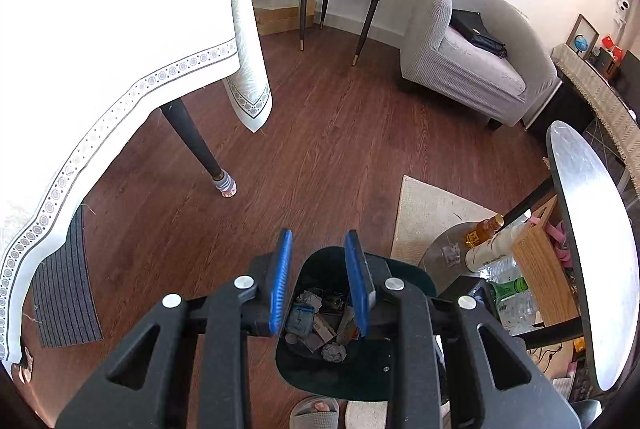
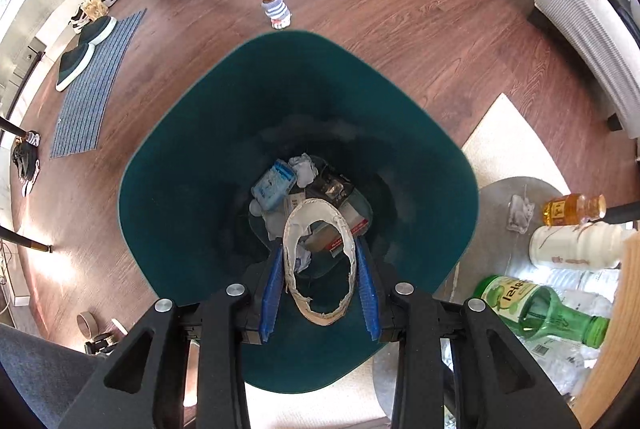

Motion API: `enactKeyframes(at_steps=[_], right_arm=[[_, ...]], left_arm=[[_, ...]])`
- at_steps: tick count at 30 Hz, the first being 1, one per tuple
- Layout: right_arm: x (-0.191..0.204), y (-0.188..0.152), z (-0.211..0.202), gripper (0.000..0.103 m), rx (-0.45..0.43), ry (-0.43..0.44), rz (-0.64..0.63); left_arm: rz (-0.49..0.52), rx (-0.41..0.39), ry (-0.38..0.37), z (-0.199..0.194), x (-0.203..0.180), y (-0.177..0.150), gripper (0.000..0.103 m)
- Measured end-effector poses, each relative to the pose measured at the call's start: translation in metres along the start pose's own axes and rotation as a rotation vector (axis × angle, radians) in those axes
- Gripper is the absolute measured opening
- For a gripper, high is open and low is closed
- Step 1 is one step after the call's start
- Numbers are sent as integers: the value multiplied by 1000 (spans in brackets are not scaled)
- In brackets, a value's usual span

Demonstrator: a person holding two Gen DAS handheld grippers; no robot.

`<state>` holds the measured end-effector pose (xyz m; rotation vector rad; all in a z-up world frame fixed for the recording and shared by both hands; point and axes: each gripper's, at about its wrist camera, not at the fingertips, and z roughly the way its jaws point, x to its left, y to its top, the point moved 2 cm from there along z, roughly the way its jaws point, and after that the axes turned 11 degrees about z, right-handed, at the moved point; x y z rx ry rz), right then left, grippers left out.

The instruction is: Collect trash

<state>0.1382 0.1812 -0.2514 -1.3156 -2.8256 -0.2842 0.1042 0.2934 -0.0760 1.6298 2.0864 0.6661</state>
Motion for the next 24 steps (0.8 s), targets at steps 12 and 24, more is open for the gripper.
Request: enactKeyframes(at_steps=[12,24], right_arm=[[5,-9,-20,51,-61,14,-56],[5,-5,-124,46,-300,30,-79]], left_arm=[[31,-133,8,-41,-21,17,30],[27,-241,-34,-73,-37,28,32]])
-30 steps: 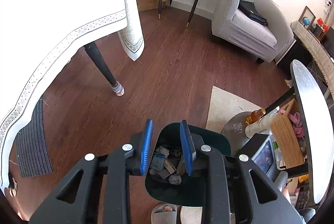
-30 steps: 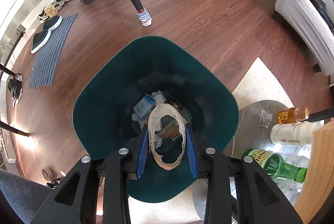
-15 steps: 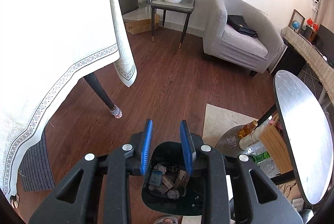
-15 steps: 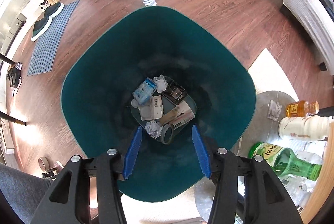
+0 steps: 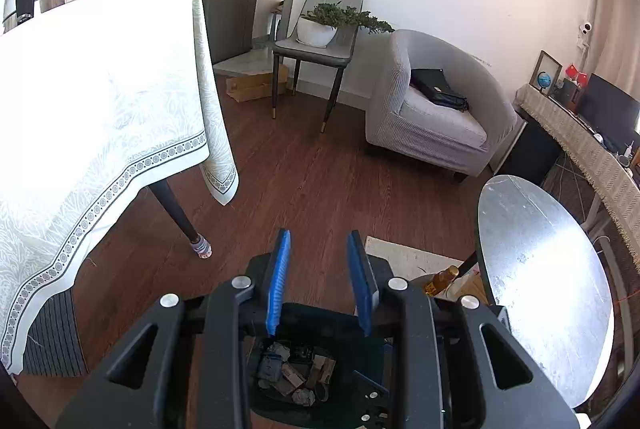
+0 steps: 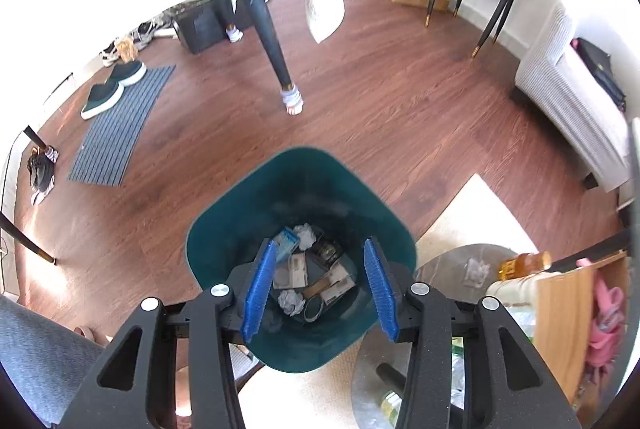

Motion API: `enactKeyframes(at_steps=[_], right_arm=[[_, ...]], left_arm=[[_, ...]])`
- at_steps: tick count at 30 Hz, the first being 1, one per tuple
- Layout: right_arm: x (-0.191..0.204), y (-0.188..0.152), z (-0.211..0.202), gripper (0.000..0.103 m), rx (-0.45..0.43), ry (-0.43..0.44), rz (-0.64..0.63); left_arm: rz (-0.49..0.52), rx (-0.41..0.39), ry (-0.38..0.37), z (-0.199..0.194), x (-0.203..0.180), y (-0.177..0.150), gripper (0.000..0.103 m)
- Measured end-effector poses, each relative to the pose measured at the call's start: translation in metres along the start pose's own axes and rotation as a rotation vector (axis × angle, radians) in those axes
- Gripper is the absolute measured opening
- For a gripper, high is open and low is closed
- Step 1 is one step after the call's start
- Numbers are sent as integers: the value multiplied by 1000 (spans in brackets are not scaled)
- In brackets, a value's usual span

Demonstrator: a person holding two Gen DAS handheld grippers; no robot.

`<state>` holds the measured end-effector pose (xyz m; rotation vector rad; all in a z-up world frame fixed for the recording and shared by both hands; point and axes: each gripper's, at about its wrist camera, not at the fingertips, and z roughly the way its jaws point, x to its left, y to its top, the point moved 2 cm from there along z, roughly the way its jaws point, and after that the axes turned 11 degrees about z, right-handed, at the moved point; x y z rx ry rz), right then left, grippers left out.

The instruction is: Collect trash

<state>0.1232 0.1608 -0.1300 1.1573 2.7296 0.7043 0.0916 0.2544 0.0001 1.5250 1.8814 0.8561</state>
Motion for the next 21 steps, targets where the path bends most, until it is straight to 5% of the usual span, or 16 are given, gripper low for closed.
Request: enactKeyframes(at_steps=[14,20,21], right_arm=[[-75,3,-135,45,-283,-89,176],[-124,-26,-185,47,-360,-140,298],[-131,-32,-191,52,-367,-154,315]], left_arm=[[114,-19,41,-17,-36,-16,41],[78,-24,12,-29,-36,-25,53],[78,-32,-6,-32,-38,-26,62]])
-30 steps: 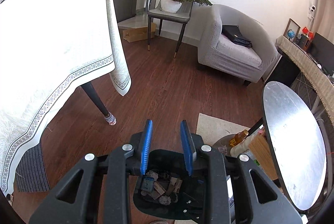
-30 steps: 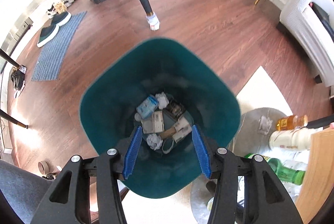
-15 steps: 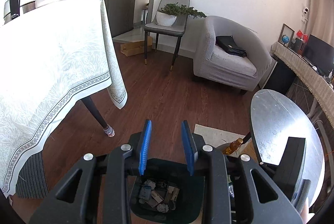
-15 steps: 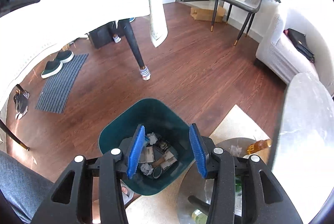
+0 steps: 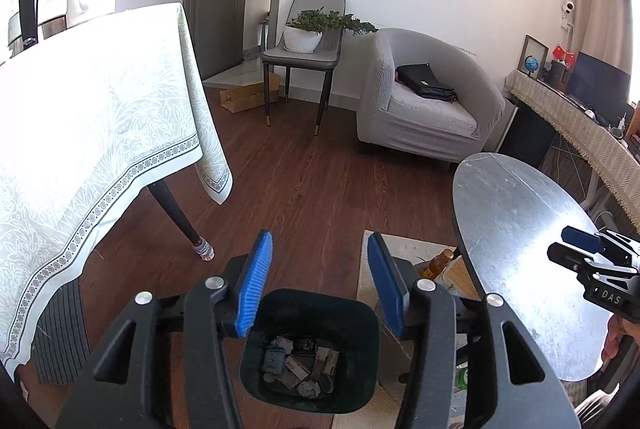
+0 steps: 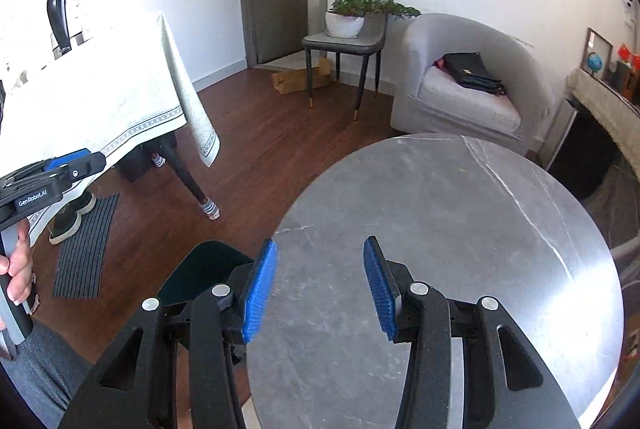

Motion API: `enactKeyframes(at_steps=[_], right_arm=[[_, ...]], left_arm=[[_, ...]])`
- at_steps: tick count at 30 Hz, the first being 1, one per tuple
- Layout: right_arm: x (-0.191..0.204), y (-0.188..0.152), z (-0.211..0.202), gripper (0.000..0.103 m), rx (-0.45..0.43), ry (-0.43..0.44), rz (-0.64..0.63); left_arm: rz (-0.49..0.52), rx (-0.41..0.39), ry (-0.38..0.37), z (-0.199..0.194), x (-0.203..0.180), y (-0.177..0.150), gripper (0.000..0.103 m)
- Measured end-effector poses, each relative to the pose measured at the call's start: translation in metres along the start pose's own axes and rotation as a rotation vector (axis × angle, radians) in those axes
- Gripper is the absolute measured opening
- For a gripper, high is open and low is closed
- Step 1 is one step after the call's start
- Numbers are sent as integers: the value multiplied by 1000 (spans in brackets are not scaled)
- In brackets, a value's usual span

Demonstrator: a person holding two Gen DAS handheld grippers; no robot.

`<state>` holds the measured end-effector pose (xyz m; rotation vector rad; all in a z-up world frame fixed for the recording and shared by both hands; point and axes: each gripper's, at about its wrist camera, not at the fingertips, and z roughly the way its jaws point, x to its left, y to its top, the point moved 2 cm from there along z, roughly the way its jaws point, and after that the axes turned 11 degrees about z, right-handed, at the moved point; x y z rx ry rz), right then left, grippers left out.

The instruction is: Collect trash

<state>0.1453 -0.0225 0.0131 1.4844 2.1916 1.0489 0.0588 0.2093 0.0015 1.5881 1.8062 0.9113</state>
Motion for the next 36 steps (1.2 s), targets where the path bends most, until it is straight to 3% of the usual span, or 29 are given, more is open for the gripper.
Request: enactKeyframes(at_steps=[1,5,7,11,15,26,36], right_arm=[[-9,-2,-6,54,-7,-17,11],[-45,-11,-32,71,-52,-85,67],[-64,-15,-45,75,-69,-109,104],[-95,-33,-76,91,-110,-151,148],[-121,-57,-96,94,-100,-183,195],[-141,-108,-136,96,-190,-247,204],[-140,-113,-143,99,-215,-159,225]], left_arm=[[4,-5,-16,-2,-3,-1,72],[73,-19,-25,-11,-22,-10,88],[98,-28,-30,-16,-32,-16,94],[138,-46,-32,-22,-47,-24,97],[159,-62,-23,-32,-57,-37,98],[161,-52,14,-46,-66,-54,98],[172,-44,37,-46,-71,-57,98]])
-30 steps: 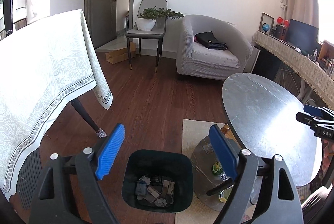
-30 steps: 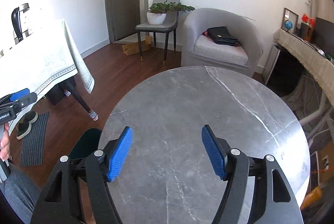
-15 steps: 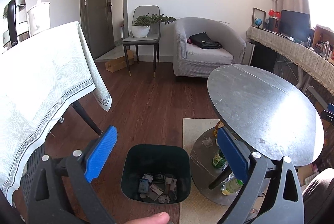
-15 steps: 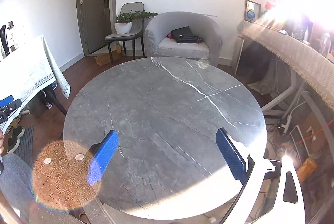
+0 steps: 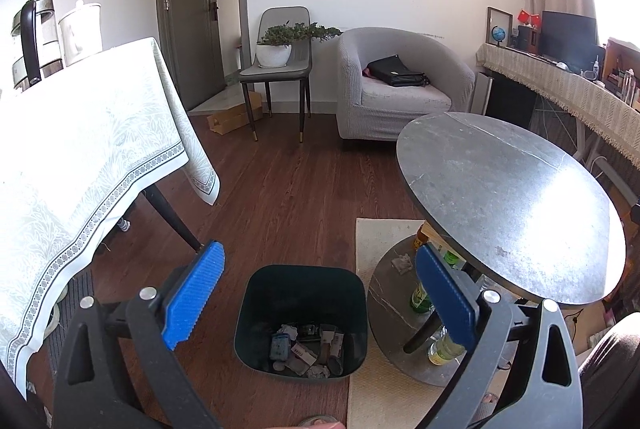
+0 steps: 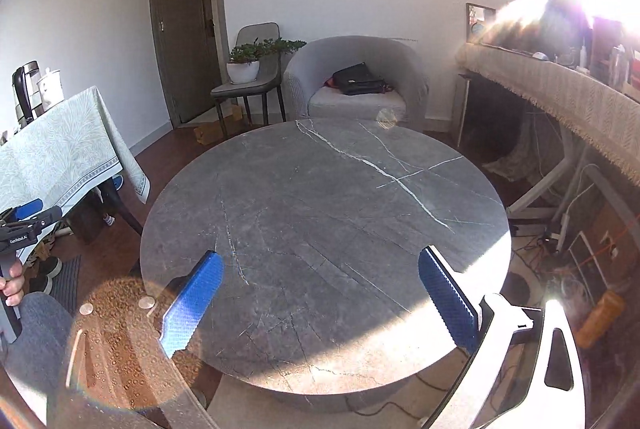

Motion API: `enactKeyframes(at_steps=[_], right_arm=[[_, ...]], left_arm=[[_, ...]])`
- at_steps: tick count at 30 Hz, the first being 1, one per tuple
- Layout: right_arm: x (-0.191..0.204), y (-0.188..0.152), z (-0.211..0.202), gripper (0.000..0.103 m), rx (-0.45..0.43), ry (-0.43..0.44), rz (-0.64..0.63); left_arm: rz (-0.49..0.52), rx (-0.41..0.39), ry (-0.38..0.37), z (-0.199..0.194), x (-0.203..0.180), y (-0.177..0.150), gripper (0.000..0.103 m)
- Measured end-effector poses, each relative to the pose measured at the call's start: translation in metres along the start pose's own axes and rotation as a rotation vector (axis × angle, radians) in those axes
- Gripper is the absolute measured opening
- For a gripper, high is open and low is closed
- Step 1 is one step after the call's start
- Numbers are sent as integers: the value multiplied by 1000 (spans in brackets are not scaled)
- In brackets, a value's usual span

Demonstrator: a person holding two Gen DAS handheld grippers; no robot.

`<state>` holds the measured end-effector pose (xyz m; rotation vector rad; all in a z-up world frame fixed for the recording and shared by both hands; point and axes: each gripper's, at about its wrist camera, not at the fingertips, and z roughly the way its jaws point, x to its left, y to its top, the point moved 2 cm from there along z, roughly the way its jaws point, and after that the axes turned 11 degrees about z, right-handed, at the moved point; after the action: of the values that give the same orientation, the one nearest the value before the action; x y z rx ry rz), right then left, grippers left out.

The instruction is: Collect trash

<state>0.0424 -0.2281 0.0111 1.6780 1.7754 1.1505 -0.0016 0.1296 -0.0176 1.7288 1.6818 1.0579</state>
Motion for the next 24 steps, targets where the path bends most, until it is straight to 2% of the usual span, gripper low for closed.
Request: enactKeyframes(at_steps=[10,24], right_arm=[[12,-3,-1,99,13,42,-36],[13,-3,2,99,28,48,-43]], left_arm=[[14,6,1,1,-3,-3,98],[13,13,8,2,-5,-6,98]])
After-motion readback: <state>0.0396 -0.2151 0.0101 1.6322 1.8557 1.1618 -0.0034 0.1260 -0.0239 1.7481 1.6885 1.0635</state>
